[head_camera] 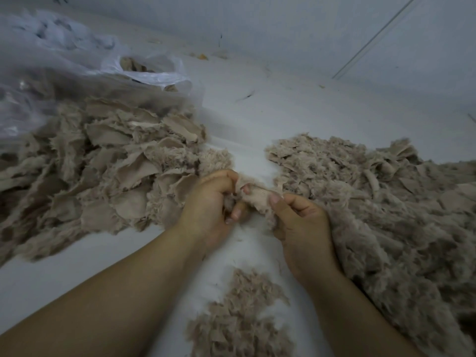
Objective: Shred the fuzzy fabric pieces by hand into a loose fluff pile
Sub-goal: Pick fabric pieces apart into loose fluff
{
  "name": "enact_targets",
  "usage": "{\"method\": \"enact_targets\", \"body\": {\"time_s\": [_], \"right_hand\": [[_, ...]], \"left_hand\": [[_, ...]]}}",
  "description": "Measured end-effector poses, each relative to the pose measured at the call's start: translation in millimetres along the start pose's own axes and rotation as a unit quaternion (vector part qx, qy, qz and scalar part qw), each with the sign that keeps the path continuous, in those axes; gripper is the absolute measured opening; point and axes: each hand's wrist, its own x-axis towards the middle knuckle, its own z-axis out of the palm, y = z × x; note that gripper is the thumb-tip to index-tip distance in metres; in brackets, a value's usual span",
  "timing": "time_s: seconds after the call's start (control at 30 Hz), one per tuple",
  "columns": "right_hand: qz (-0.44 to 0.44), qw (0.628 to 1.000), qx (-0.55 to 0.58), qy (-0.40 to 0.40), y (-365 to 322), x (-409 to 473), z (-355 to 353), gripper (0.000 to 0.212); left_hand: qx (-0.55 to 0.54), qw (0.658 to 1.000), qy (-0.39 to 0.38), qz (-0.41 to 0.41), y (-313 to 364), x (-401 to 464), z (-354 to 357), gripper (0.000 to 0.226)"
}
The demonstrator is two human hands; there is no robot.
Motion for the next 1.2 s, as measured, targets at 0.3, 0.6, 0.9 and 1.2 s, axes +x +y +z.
{"method": "enact_targets", "body": {"time_s": [0.3,0.6,0.9,1.2], "right_hand": [[0.015,0.998,0.056,-0.008,-2,0,0,0.024],[0.02,1.0,-0.012,-0.001,-3,-3,3,0.031],[0.034,0.999,0.007,0.03,-1,-1,4,0.034],[0.054,0.994,0.079,0.061,0,3,5,0.036]], "left_hand": [[0.059,0.996,-0.064,-0.01,-8,0,1,0.019],[0.15,0.986,-0.041,0.054,-5,-1,2,0.014],[0.109,0.99,0.013,0.083,0,3,1,0.04],[0.061,0.997,0.019,0.054,6,4,-3,0.012]]}}
